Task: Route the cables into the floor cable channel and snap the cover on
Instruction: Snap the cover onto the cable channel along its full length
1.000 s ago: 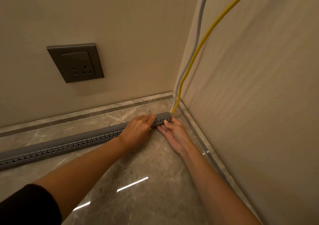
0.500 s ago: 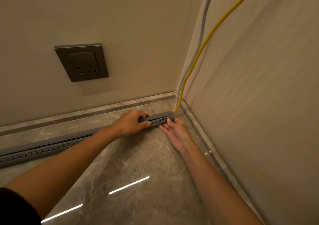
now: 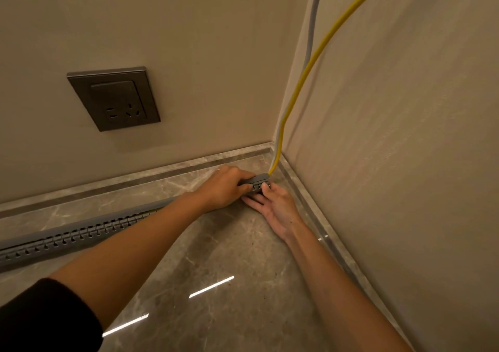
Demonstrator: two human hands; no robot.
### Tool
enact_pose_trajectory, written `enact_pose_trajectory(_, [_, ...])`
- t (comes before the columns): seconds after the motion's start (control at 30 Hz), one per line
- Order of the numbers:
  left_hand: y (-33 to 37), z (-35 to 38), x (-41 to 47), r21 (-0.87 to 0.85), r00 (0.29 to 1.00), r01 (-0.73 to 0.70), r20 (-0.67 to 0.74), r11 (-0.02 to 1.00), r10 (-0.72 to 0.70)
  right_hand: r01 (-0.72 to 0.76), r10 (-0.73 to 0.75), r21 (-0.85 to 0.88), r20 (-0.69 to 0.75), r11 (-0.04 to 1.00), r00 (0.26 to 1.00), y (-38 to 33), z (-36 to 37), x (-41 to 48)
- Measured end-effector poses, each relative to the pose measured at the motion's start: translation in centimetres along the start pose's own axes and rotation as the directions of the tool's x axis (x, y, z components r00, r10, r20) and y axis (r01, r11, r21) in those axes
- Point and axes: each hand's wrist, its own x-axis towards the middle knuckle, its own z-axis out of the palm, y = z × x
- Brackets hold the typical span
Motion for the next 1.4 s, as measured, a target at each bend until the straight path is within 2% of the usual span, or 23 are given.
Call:
enact_pose_trajectory(0.23, [0.1,0.4,0.1,0.091,0.993,-0.057,-0.095,0.994,0.066,0.045,-0.047,-0.025,-0.087,0.999,0.995,0.0,0.8,0.3])
enact_pose_trajectory(0.4, [0.0,1.2,0.0,0.228,0.980,-0.094,-0.149,0.969,0.130,0.043,-0.053,-0.063,-0.173,0.997,0.984,-0.1,1.3,0.6])
enact_pose_trajectory(0.63, [0.7,1.8,-0.7,0.249,0.986,-0.122,-0.078,0.961,0.146,0.043,-0.072,-0.129,-0.223,0.991,0.972,-0.1,1.6,0.6])
enact_pose_trajectory(0.83, [0.3,2.4,-0.2,0.447,0.994,-0.063,-0.055,0.892,0.097,0.028,-0.041,-0.093,-0.146,0.995,0.988,-0.1,1.3,0.4])
enact_pose_trajectory(0.97, [-0.2,2.4,-0.2,0.497,0.983,-0.140,-0.034,0.856,0.181,-0.002,0.000,-0.021,-0.082,1.000,0.997,-0.3,0.7,0.1])
enact_pose_trajectory(1.07, [-0.5,2.1,-0.2,0.655,0.949,-0.241,0.004,0.717,0.315,-0.053,0.056,0.046,-0.061,0.998,0.997,-0.7,0.4,-0.2])
enact_pose_trajectory(1.2, [-1.0,2.8,-0.3,0.735,0.911,-0.267,-0.018,0.624,0.412,-0.095,0.100,0.041,-0.121,0.995,0.988,-1.1,0.9,0.0])
enact_pose_trajectory(1.4, [-1.8,4.5,-0.7,0.733,0.841,-0.195,-0.217,0.652,0.495,-0.131,0.115,-0.090,-0.168,0.987,0.979,-1.4,1.1,0.6])
